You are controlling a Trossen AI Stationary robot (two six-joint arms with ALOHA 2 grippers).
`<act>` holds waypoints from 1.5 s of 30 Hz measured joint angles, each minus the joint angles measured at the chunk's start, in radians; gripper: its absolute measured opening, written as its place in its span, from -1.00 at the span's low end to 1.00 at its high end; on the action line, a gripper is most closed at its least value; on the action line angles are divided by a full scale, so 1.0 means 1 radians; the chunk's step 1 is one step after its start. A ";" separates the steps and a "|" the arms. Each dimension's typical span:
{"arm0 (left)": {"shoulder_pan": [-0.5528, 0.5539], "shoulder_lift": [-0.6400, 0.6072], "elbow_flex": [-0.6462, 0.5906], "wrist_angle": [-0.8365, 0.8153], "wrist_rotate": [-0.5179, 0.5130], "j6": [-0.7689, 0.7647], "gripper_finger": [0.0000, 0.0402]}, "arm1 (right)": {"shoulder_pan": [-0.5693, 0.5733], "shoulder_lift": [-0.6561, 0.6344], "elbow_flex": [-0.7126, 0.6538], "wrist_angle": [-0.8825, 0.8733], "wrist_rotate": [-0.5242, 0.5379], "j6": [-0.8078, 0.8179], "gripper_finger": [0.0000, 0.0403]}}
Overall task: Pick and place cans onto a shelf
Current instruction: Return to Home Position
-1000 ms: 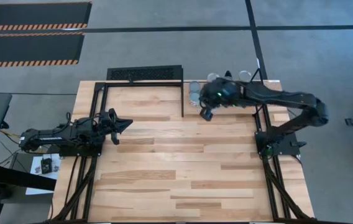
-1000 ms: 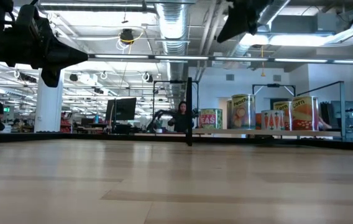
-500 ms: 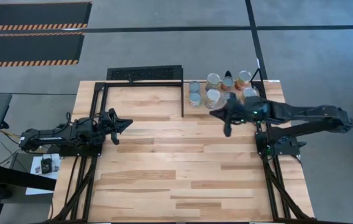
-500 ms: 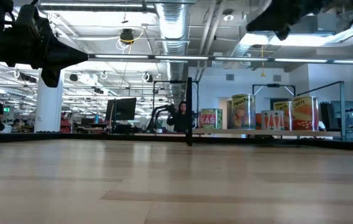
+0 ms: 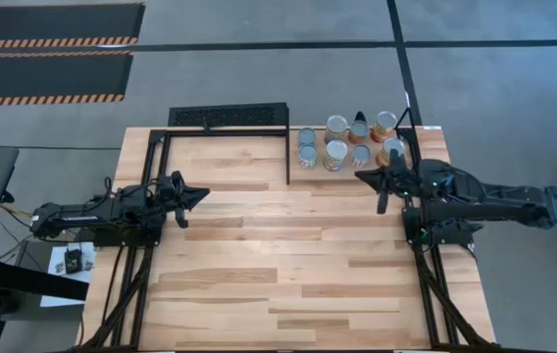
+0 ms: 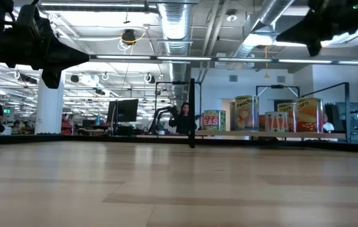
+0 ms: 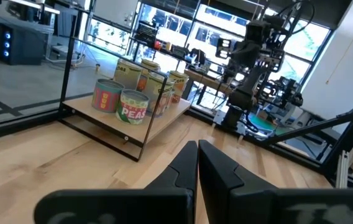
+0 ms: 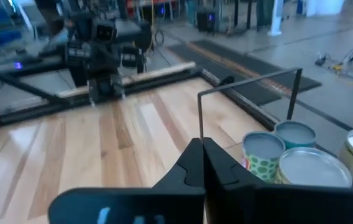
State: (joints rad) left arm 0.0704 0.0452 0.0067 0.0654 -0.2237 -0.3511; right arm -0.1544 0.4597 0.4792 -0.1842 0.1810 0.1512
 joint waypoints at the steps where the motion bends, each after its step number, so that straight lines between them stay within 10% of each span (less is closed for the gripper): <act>1: 0.000 0.000 0.000 0.000 0.000 0.000 -1.00 | -0.001 -0.025 -0.017 0.006 0.000 0.003 -0.98; 13: 0.000 0.000 0.000 0.000 0.000 0.000 -1.00 | 0.001 -0.460 -0.181 -0.049 0.016 0.023 -0.98; 33: 0.000 0.001 0.000 -0.001 0.003 0.000 -1.00 | -0.017 -0.450 -0.470 0.251 0.077 0.139 -0.98; 45: 0.000 0.000 0.000 0.000 0.005 0.000 -1.00 | -0.033 -0.446 -0.470 0.242 0.076 -0.076 -0.77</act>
State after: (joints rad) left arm 0.0704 0.0457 0.0067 0.0650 -0.2183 -0.3515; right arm -0.1871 0.0135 0.0090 0.0574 0.2573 0.0751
